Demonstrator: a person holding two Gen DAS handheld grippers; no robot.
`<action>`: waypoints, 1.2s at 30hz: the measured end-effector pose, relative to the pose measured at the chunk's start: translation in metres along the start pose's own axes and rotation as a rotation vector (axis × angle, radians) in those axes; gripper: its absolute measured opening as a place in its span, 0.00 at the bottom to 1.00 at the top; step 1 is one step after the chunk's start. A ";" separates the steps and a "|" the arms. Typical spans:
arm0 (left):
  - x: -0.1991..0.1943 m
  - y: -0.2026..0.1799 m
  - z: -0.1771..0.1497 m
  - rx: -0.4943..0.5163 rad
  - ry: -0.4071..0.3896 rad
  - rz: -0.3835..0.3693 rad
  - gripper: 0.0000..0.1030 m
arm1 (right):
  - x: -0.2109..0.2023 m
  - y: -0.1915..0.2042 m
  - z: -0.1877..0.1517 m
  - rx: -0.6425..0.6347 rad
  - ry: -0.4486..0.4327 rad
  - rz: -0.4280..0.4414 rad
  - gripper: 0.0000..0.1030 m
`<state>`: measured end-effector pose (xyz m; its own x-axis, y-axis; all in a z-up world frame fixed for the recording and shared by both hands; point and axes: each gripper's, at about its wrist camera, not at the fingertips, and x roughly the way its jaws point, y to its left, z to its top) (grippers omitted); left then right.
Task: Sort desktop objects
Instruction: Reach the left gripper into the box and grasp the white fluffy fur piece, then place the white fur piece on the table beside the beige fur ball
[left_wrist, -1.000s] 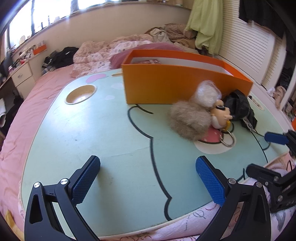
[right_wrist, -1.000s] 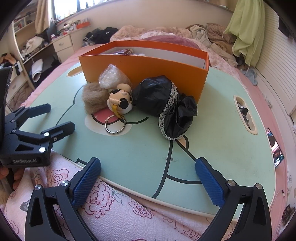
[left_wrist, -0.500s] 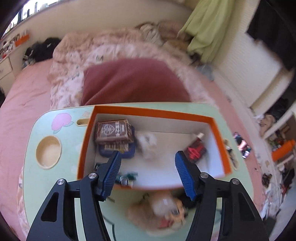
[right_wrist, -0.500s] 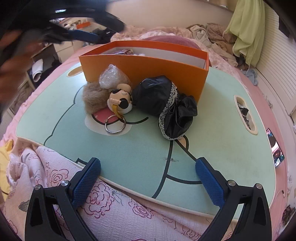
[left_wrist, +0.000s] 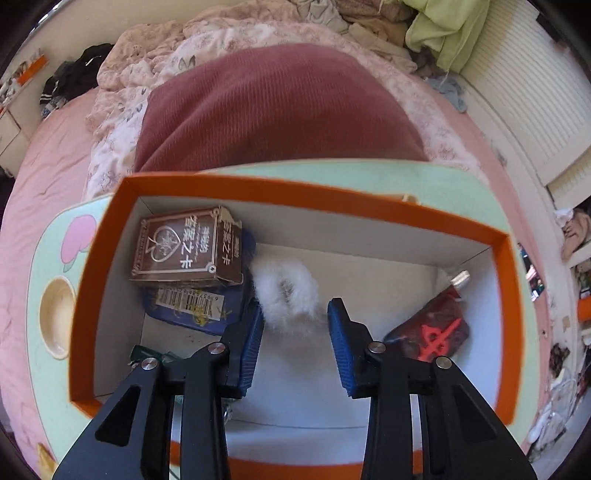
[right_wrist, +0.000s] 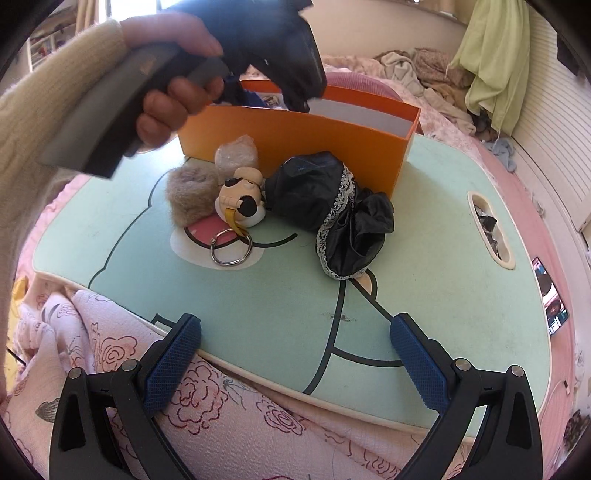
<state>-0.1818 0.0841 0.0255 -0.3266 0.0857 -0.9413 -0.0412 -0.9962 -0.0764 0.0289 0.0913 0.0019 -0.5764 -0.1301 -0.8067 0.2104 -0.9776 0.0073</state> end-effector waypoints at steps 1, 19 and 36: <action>0.004 0.002 0.001 -0.002 -0.002 0.000 0.32 | 0.000 0.000 0.000 0.000 0.000 0.000 1.00; -0.131 0.083 -0.125 0.017 -0.409 -0.307 0.25 | -0.001 0.000 0.000 0.001 0.001 0.001 1.00; -0.085 0.076 -0.187 0.048 -0.430 -0.033 0.86 | -0.003 -0.001 -0.001 0.002 0.001 0.003 1.00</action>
<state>0.0193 -0.0015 0.0386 -0.6880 0.1257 -0.7148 -0.0991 -0.9919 -0.0791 0.0306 0.0927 0.0036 -0.5755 -0.1326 -0.8070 0.2100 -0.9776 0.0108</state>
